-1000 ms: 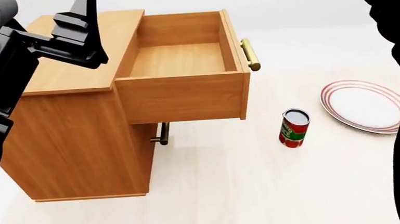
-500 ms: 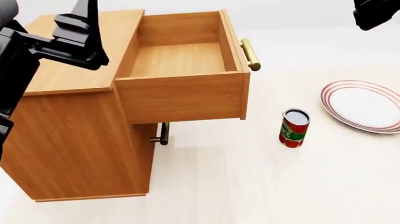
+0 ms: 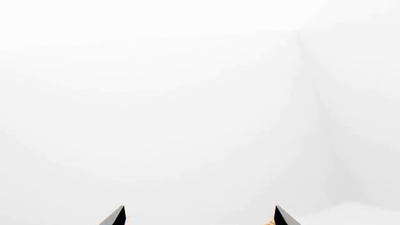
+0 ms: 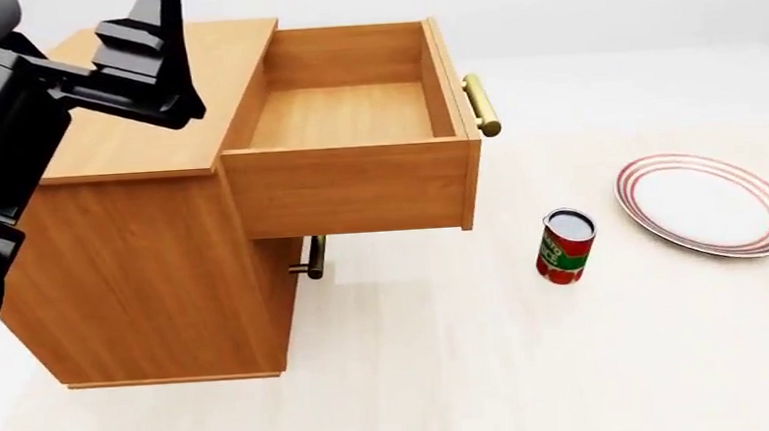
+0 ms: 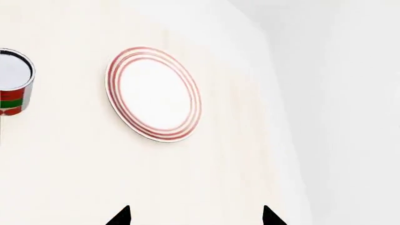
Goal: Put the bowl in the top drawer of the cabinet.
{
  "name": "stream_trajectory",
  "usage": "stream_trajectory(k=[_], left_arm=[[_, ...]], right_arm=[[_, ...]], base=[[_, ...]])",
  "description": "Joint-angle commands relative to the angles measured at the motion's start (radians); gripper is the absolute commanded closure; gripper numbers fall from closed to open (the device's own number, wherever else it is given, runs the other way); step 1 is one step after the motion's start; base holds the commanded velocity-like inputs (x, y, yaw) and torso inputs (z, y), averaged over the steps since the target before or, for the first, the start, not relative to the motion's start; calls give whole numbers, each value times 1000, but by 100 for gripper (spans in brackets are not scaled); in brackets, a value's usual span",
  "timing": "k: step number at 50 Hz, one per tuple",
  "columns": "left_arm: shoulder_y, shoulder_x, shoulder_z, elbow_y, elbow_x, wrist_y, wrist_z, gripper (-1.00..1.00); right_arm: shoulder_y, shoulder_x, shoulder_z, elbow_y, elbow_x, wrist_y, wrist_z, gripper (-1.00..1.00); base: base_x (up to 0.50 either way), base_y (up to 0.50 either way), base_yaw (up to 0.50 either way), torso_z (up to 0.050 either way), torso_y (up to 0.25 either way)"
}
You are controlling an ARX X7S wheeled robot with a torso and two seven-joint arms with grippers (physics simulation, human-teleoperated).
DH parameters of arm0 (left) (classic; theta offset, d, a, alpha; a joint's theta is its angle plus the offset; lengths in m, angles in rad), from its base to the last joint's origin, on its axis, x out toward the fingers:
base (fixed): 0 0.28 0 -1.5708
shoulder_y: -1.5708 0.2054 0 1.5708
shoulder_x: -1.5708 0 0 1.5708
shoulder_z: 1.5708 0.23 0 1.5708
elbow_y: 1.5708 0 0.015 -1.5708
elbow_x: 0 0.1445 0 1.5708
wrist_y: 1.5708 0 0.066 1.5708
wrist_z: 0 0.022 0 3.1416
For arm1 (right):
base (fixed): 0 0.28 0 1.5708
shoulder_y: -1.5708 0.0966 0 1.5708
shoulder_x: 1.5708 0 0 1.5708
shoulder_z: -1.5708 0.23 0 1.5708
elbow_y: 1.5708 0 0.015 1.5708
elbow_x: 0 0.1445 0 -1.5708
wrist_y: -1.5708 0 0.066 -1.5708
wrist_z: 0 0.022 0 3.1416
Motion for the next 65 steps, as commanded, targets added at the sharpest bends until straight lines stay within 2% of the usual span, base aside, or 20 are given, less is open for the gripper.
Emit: stream_trajectory(k=[1,7,9,18,44,54,65], left_arm=[[3,1,-1,-1,0,11,-5,-100],[3,1,-1,-2,-2,11,-9,-100],[3,1,-2,-2,-3,11,-11,-100],[2,0,-2,-2,-8,8,-18,-100],[-2,-6,0,-4,-25,-5,-34,-100],[-2,-8,0,-5,-29,-3,-38,-100],[-1,-10,2,-6,-30,5,-38,-100]], right_arm=[[38,81,-231,-2,82,-42,72,-100],[-29,85,-267,16,69,-87,87,-100],[-32,111,-286,2,32,-94,45,-100],[-145,101,-312,50,65,-201,78,-100],[-466,-16,-348,256,214,-468,202,-100],[-535,-15,-345,292,292,-506,255,-100],[-570,54,-357,266,291,-530,242,-100]], base=[[0,0,0,0,0],[0,0,0,0,0],[0,0,0,0,0],[0,0,0,0,0],[0,0,0,0,0],[0,0,0,0,0],[0,0,0,0,0]])
